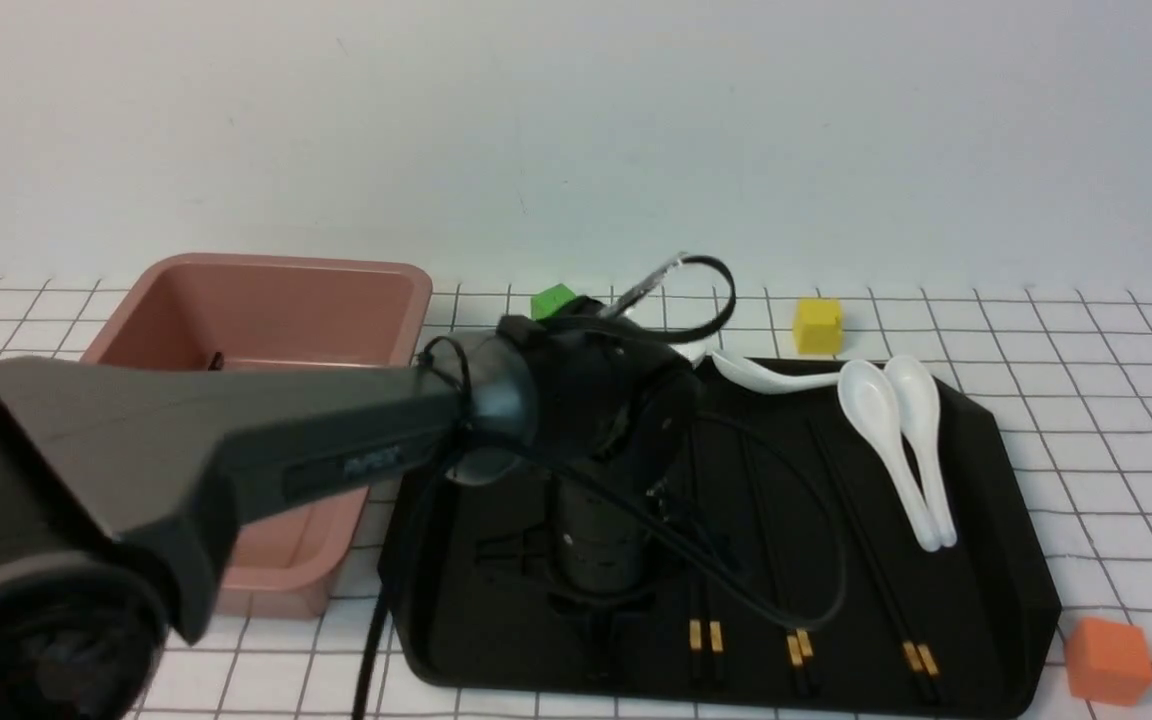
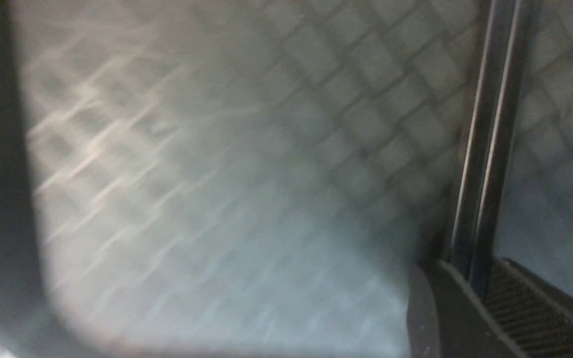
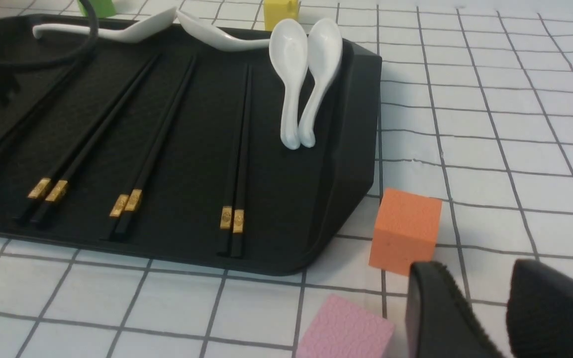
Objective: On white black tablecloth take chopsticks from black tray and put them in box.
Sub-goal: 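Place the chopsticks into the pink bin with the left gripper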
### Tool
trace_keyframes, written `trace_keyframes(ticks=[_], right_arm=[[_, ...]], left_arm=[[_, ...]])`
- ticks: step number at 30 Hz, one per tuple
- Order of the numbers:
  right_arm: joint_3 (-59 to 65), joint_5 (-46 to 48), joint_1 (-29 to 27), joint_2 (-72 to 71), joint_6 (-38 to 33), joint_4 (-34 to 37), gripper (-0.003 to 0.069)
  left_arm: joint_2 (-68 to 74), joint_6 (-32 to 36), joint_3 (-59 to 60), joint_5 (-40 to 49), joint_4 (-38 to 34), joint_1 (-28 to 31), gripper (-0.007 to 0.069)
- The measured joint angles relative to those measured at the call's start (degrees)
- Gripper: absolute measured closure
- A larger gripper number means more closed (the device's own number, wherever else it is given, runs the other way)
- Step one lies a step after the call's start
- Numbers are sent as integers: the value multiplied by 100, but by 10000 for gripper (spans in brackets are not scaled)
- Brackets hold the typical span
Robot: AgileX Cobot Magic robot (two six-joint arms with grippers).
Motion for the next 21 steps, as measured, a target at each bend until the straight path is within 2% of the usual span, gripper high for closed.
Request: trace_keyframes(ticks=[6,10,12,16,21], right_arm=[[0,0,0,0,0,0,419],[0,0,0,0,0,0,419],[0,0,0,0,0,0,419],[0,0,0,0,0,0,419],[0,0,0,0,0,0,419]], left_arm=[[-1477,-78,-21,647,321,201,534],[-2267,403,3,1340,624,1089,534],[-2290,731,139,1245,573,1546,534],[-2200,1353,761,408,322,2309,534],[-1939,1731,1143,2,269,2741,522]])
